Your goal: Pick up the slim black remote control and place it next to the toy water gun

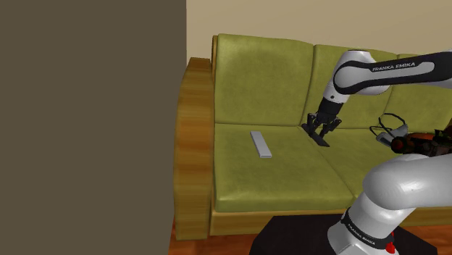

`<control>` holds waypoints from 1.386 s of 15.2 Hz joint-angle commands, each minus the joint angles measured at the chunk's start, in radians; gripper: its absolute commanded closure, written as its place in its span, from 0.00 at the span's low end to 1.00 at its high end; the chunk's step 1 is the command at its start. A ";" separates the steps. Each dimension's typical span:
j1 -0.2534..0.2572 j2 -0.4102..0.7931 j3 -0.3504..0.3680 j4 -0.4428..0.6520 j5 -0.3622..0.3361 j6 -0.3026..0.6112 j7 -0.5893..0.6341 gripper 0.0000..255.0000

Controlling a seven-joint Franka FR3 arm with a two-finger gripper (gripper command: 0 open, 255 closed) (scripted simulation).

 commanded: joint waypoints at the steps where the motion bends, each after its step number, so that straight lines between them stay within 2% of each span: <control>1: 0.001 -0.006 0.003 0.024 0.002 -0.030 0.000 1.00; 21: 0.015 -0.022 0.036 0.283 0.029 -0.305 0.011 1.00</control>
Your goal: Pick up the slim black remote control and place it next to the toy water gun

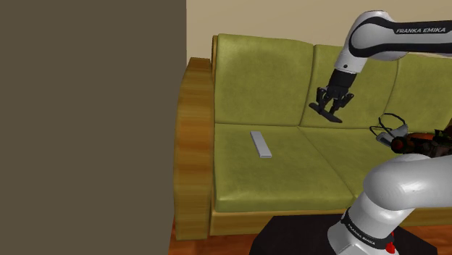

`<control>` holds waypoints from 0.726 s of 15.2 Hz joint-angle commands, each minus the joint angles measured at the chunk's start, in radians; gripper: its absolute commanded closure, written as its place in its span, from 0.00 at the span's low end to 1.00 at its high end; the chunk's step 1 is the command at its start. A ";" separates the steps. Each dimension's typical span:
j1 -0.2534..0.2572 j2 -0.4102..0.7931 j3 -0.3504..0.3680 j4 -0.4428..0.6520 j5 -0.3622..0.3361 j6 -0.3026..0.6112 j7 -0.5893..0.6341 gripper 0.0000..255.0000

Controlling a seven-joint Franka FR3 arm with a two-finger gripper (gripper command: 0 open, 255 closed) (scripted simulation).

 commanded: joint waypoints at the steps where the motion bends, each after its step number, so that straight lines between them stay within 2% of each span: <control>1: 0.001 0.005 0.002 0.031 0.002 -0.026 0.000 1.00; 8: 0.007 0.022 0.009 0.131 0.010 -0.109 0.002 1.00; 11: -0.016 0.033 -0.057 0.149 -0.033 -0.115 -0.071 1.00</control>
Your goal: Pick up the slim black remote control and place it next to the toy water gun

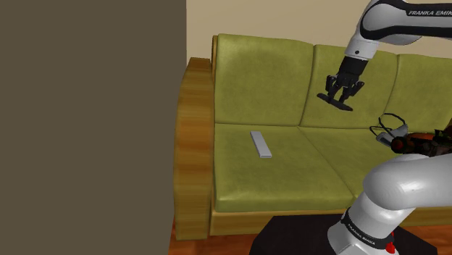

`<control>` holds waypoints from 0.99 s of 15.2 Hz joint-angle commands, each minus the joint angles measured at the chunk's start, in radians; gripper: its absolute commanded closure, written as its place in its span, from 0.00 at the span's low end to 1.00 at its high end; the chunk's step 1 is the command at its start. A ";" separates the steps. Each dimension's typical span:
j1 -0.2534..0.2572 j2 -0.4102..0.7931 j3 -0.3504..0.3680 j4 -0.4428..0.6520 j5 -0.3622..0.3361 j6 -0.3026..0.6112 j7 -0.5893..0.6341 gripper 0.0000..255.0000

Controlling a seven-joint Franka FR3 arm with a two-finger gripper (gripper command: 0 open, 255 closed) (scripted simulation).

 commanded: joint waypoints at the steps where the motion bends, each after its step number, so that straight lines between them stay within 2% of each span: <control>1: -0.014 0.008 -0.043 0.014 -0.028 -0.004 -0.048 1.00; 8: -0.048 0.081 -0.203 0.102 -0.110 -0.003 -0.222 1.00; 15: -0.050 0.208 -0.377 0.240 -0.149 0.009 -0.405 1.00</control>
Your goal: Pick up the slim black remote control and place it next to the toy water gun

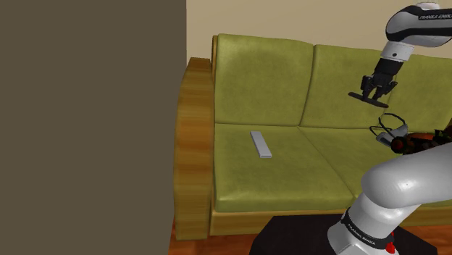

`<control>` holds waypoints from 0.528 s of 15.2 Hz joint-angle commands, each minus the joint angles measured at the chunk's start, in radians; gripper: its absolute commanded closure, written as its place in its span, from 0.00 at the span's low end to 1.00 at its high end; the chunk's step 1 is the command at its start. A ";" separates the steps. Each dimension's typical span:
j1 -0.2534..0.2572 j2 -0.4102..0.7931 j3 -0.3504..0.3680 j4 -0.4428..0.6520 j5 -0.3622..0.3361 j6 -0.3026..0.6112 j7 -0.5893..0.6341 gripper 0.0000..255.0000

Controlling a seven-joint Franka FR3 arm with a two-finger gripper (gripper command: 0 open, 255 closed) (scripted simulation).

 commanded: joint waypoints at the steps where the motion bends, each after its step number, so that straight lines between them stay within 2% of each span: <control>1: 0.004 0.042 -0.051 0.039 -0.004 0.009 -0.053 1.00; 4: 0.014 0.102 -0.119 0.100 0.002 0.015 -0.122 1.00; 8: 0.009 0.094 -0.127 0.042 -0.006 0.067 -0.120 1.00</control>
